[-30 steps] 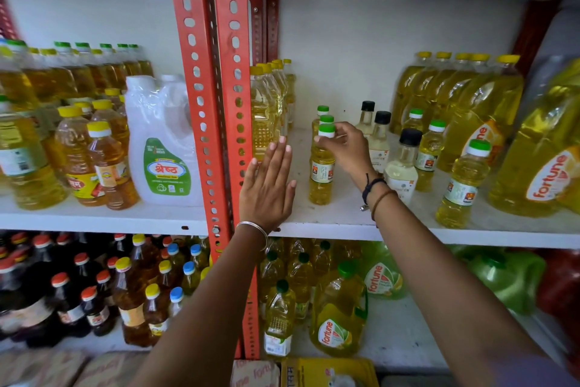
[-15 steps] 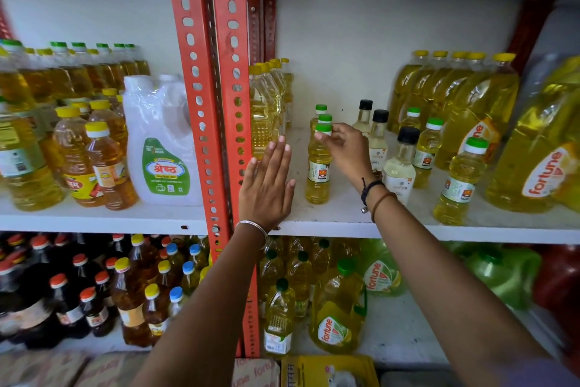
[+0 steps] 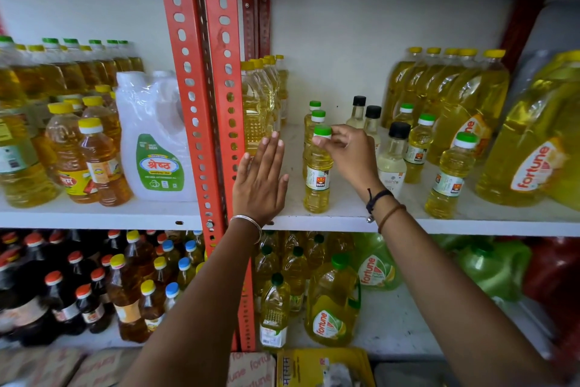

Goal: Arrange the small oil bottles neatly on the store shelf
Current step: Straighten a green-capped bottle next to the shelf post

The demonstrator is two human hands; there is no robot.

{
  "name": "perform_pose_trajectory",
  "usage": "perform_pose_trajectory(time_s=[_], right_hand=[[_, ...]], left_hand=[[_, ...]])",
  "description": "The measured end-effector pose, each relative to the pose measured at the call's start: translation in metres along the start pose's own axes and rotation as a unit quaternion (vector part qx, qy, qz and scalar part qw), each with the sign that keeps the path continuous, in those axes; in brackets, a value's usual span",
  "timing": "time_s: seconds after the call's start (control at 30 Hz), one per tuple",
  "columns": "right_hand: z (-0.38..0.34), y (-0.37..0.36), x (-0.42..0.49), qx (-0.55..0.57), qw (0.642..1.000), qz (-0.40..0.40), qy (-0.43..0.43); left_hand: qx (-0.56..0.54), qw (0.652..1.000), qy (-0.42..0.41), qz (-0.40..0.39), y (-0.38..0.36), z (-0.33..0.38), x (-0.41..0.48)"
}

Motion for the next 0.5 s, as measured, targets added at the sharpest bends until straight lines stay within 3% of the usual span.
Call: perform_pose_trajectory(time_s=[0.5], right_hand=[[-0.005,0.004,-0.013,0.0,1.0,0.006,0.006]], left_hand=[[0.004,1.0,0.001,-0.009,0.002,0.001,0.002]])
Point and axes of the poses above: each hand's wrist, its own x-axis towards the middle knuckle, its own y-axis out of the back of the hand, z = x × y, the point moved 8 cm from there along x, towards the middle knuckle, and after that the axes turned 9 degrees about x, right-handed, at the moved point
